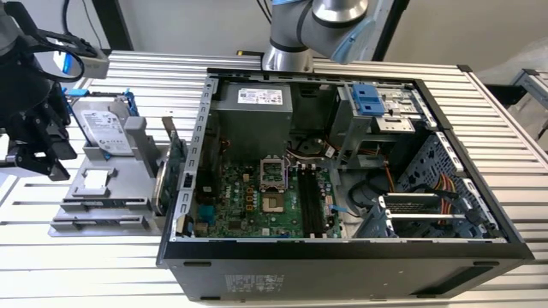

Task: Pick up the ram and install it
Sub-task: 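Pick up the ram and move it above insertion slot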

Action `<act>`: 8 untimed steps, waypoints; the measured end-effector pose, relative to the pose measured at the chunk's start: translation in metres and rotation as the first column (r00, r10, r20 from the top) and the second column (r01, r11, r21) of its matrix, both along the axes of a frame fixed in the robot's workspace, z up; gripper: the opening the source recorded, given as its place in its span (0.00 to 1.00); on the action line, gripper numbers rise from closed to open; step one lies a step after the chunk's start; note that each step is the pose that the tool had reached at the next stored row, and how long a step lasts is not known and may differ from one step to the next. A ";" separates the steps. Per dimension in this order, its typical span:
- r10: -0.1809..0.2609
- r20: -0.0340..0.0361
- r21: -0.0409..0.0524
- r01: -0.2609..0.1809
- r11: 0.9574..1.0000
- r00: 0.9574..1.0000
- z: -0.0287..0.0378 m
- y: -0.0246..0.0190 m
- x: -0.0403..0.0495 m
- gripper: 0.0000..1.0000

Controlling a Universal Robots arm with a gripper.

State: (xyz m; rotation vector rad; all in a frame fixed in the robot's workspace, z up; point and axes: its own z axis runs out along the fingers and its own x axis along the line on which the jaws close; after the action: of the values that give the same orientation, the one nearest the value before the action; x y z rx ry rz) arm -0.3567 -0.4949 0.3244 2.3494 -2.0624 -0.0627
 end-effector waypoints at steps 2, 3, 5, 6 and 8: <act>0.000 0.000 0.000 0.000 1.000 1.000 -0.0010 0.0000 0.0002 1.00; 0.000 0.000 0.000 0.000 1.000 1.000 -0.0015 0.0000 0.0002 1.00; 0.000 0.000 0.000 0.000 1.000 1.000 -0.0026 -0.0001 0.0003 1.00; 0.000 0.000 0.000 0.000 1.000 1.000 -0.0032 -0.0002 0.0002 1.00; 0.000 0.000 0.000 0.000 1.000 1.000 -0.0041 -0.0008 0.0003 1.00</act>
State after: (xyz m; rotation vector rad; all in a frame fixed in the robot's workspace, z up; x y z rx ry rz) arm -0.3564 -0.4957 0.3203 2.3493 -2.0621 -0.0628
